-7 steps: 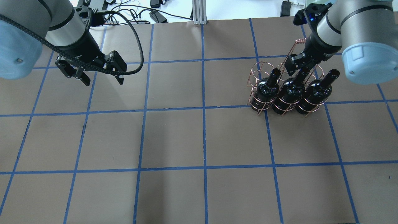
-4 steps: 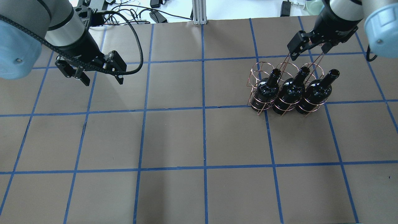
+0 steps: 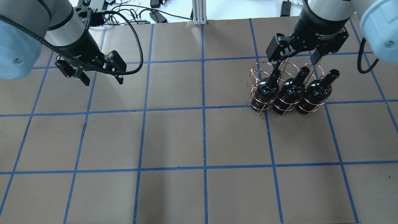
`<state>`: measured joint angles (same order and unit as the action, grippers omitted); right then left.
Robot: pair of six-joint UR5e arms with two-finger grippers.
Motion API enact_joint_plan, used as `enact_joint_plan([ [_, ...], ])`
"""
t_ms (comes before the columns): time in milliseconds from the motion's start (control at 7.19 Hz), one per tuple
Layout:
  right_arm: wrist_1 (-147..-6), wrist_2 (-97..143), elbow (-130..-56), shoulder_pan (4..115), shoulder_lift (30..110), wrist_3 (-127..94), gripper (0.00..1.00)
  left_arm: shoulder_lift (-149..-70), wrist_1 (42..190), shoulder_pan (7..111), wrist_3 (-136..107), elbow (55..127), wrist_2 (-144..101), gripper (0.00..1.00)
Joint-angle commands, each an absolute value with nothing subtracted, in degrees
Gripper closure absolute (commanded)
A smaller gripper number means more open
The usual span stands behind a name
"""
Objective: Place wine into wine basket
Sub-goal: 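Open the right gripper and raise it away from the rack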
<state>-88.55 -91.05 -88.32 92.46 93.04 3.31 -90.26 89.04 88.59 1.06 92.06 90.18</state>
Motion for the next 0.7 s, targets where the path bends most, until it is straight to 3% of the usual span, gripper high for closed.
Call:
enact_joint_plan([
  [0, -87.9, -91.7, -88.2, 92.7, 93.1, 3.2, 0.00, -90.3, 89.0, 88.6, 1.1, 92.0, 90.2, 0.00],
  [556, -87.6, -91.6, -88.4, 92.3, 93.1, 4.8, 0.00, -90.3, 88.9, 88.6, 1.1, 92.0, 90.2, 0.00],
])
